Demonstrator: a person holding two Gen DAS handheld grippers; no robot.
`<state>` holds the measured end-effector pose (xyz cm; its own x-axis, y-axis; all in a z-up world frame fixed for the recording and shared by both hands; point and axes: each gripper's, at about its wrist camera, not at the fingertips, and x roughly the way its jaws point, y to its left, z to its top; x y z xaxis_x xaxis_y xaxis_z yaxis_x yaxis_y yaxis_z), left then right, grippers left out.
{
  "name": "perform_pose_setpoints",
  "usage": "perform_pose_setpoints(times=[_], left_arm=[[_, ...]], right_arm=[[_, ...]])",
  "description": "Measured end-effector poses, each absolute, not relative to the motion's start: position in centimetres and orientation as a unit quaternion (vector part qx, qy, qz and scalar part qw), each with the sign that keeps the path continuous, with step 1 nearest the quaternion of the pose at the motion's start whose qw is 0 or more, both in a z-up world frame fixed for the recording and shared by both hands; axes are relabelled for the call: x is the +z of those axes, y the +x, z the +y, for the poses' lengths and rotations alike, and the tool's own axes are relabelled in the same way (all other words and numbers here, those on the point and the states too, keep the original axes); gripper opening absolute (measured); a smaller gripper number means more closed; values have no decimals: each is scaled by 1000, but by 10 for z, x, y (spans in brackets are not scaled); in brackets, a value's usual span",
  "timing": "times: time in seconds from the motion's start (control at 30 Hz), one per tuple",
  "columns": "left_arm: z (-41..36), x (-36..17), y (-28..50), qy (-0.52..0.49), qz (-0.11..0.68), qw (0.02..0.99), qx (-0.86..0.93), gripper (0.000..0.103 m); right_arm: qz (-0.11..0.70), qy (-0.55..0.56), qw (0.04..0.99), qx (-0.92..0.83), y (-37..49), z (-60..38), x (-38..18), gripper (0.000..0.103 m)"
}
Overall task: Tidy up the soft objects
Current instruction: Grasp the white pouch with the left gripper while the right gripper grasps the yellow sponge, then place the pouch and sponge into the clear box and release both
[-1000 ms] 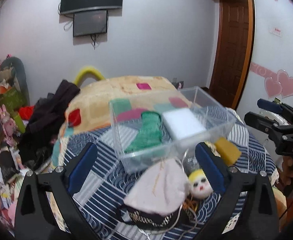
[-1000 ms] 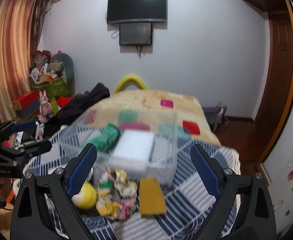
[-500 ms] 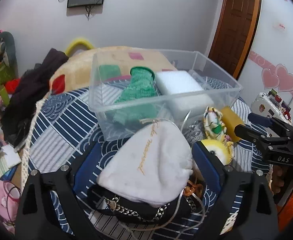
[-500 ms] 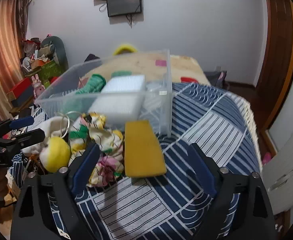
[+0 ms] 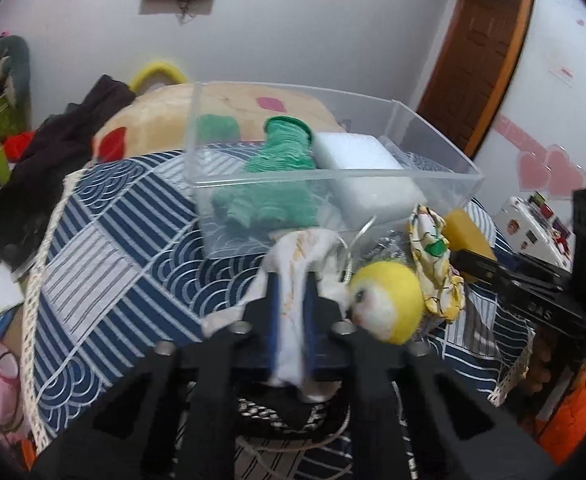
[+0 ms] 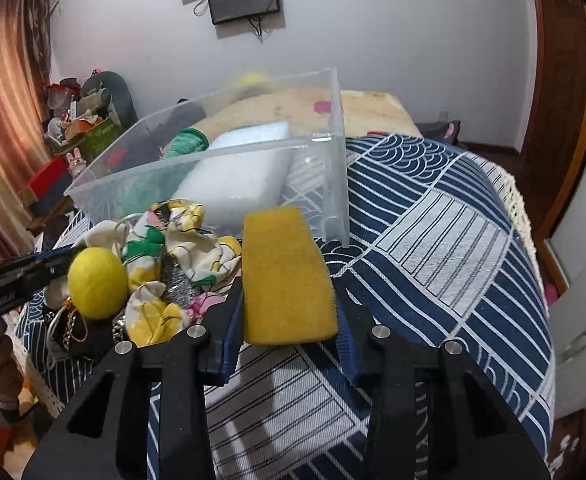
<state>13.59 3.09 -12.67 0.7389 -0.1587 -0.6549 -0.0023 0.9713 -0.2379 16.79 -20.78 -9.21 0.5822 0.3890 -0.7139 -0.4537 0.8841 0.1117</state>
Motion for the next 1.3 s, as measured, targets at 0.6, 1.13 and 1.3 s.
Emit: perform_pose_setpoints(times=[0.6,1.13,1.3], left_arm=[[41,-67,87,-97,273,957,-18,6],[50,-8,109,-80,181,980,4,6],[52,0,130,-83,171,982,12,6]], right_arm=[[317,-48,915,245,134,-206,-45,36],[248,-43,929,270,156,-182,-6,36],[240,-32,928,282,173,-170,-3,36]])
